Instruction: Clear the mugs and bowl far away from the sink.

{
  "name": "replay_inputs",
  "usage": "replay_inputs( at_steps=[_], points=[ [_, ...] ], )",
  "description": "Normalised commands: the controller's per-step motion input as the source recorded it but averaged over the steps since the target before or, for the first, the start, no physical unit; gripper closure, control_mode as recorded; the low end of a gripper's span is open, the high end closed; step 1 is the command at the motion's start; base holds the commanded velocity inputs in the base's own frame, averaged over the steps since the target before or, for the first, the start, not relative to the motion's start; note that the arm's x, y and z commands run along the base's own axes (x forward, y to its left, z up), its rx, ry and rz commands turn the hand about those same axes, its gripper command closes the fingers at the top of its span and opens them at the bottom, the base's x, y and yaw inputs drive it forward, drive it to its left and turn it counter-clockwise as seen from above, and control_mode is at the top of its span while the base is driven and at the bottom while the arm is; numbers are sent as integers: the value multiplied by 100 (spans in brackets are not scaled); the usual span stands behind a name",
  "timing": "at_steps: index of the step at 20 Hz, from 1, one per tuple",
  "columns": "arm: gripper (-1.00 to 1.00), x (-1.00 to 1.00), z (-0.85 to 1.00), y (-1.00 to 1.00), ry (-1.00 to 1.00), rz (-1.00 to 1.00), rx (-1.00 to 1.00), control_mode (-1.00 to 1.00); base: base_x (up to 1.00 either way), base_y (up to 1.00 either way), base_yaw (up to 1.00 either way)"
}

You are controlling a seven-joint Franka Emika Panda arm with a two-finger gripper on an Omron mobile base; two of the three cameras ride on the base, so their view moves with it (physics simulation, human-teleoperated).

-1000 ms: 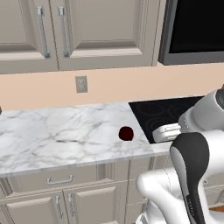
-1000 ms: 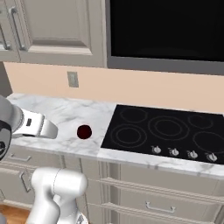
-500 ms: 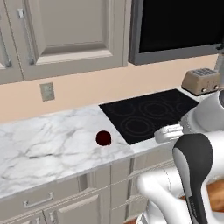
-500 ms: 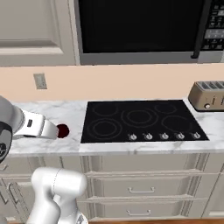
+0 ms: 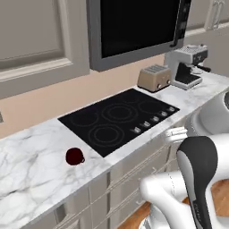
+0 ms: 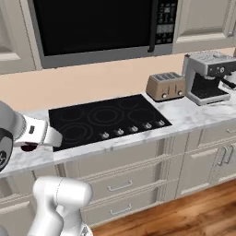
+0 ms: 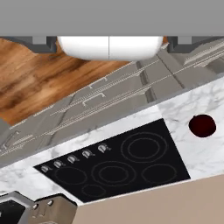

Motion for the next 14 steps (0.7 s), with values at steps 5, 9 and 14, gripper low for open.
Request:
replay_inputs(
  at_steps=[5,9,14],
  points=[
    [-100,0,0,0,0,0,0,100,18,-8,-51],
    [-100,0,0,0,0,0,0,100,13,-10,-47],
    [-100,0,0,0,0,0,0,100,11,-16,-42]
  ],
)
